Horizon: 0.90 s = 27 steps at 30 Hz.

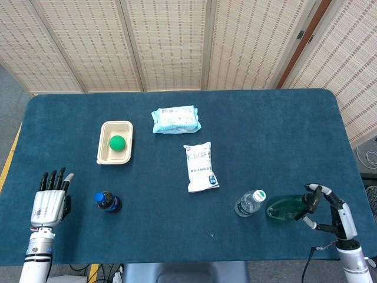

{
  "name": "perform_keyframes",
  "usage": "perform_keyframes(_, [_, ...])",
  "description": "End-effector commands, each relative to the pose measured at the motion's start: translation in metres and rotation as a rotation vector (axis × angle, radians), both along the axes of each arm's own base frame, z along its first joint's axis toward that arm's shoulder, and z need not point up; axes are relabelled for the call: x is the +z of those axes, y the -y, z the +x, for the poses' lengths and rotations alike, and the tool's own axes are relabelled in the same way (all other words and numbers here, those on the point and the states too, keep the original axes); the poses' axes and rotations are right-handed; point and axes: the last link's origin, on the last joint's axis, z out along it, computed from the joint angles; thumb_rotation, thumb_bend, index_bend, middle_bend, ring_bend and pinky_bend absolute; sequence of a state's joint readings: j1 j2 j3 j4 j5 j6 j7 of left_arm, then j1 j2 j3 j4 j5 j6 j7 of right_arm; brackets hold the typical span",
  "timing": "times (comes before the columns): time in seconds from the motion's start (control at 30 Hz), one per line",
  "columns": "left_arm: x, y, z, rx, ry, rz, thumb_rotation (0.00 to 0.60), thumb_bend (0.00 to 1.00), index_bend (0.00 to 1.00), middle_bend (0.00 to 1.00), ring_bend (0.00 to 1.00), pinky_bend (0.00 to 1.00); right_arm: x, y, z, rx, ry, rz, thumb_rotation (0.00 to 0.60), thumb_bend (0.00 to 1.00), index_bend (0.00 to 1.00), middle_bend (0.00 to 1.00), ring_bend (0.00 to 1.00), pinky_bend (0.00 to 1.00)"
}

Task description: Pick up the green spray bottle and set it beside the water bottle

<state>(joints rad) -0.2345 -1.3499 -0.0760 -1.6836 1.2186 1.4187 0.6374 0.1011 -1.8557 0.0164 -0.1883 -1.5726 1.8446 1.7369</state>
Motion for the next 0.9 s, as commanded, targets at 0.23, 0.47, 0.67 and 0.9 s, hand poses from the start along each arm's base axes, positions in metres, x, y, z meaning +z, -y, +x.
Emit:
perform_keyframes(0.23, [0.003,0.003,0.003,-0.015,0.005,0.006,0.6,0.61,0.14,0.05,0.0,0.0,0.001,-0.004,-0.001,-0.003,-0.006,0.008,0.6,0.08,0.21,0.26,0.19,0.25])
perform_keyframes(0.47, [0.005,0.005,0.008,-0.029,0.019,0.016,0.6,0.61,0.14,0.05,0.0,0.0,0.002,-0.012,-0.009,-0.041,0.004,0.036,0.6,0.08,0.18,0.23,0.15,0.22])
perform_keyframes(0.67, [0.01,0.006,0.011,-0.041,0.019,0.026,0.6,0.61,0.14,0.05,0.0,0.0,0.008,-0.023,-0.013,-0.056,-0.015,0.028,0.6,0.08,0.18,0.21,0.13,0.21])
perform_keyframes(0.9, [0.014,0.004,0.014,-0.07,0.044,0.031,0.6,0.61,0.14,0.05,0.0,0.0,0.021,-0.033,-0.018,-0.068,-0.069,0.029,0.6,0.08,0.18,0.19,0.12,0.21])
